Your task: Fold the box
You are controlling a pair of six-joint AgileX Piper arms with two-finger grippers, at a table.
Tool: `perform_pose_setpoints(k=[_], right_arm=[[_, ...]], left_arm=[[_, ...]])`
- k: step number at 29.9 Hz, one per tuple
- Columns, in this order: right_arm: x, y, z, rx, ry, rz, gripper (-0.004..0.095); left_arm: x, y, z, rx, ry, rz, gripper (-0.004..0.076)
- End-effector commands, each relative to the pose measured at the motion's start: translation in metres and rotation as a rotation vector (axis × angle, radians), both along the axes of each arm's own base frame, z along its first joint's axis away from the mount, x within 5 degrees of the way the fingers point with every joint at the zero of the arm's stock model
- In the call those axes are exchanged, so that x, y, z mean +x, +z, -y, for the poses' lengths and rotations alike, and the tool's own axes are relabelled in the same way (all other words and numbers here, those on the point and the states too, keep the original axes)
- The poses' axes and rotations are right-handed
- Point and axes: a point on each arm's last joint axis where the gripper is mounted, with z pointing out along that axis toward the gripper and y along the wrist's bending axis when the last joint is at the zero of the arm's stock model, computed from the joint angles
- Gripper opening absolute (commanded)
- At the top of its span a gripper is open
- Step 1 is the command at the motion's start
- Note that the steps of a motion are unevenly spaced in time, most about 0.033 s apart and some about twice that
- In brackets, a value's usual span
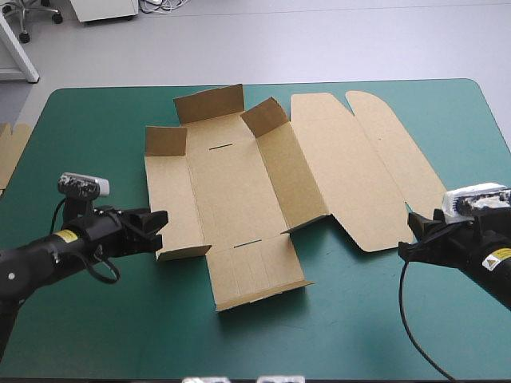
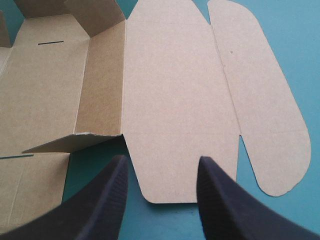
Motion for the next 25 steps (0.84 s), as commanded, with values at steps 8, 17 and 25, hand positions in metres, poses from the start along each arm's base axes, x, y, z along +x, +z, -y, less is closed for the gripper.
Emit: perform_pose_setpoints(k=[8,17,25], right_arm=[[0.037,0.026,-0.001,0.010,-0.006,0.018,0.0414],[0.042,0.028,-0.002,0.012,-0.006,0.014,0.0414],[0.041,0.025,-0.002,0.010,0.003,-0.021,0.0414]], left_arm=[[0.079,0.023,0.020,-0.179,-0.103,-0.046,0.0323],[0.135,-0.002,0.022,-0.176,-0.079,-0.094,0.0365],[0.149,-0.031,0.000,0.051,0.043,-0.194,0.0365]])
